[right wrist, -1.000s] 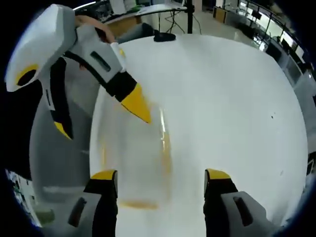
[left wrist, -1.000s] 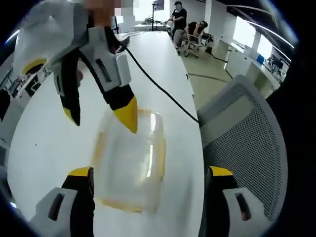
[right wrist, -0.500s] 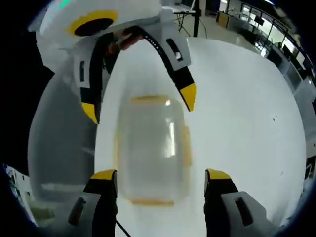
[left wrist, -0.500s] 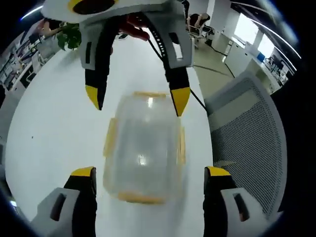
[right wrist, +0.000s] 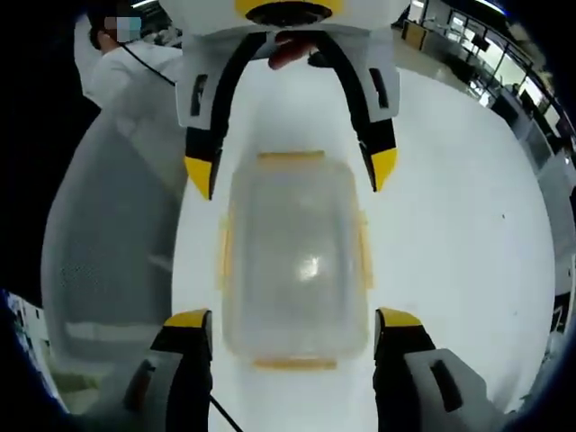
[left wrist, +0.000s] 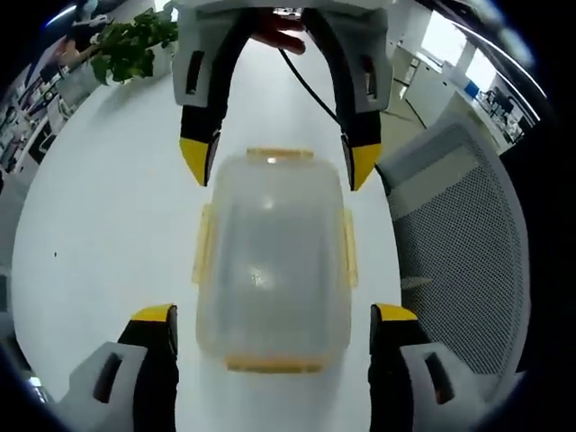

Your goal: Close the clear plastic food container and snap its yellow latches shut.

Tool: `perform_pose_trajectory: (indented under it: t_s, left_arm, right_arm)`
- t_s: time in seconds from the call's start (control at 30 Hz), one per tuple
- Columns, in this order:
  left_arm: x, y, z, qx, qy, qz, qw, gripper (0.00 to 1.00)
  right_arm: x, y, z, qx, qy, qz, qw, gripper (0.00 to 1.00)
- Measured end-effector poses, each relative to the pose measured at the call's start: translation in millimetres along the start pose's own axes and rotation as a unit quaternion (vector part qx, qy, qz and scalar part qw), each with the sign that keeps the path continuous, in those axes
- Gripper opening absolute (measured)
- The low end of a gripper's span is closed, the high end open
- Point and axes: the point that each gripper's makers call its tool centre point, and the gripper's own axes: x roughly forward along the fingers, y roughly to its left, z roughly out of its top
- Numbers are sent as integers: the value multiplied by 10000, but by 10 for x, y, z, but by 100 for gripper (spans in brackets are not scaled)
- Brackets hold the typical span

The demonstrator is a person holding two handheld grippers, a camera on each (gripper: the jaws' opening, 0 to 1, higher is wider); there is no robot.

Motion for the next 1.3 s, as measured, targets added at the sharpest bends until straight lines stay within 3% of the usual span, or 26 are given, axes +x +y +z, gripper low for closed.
perform_pose_trajectory:
  t_s: [0.23, 0.53, 0.87, 1.3]
  left_arm:
    - [81, -22, 35, 122, 30, 12, 9999, 85]
    - [243, 0, -47, 429, 372, 177, 9982, 82]
    - [273, 9, -38, 289, 459, 224, 9983, 83]
    - [277, 8, -59, 263, 493, 200, 9982, 83]
  right_arm:
    - [58, -6, -33, 13, 10, -36, 10000, 74]
    - [166, -43, -47, -104, 105, -149, 9998, 74]
    - [185, -49, -51, -54, 188, -197, 9996, 73]
    - [185, -47, -24, 0, -28, -262, 9997, 73]
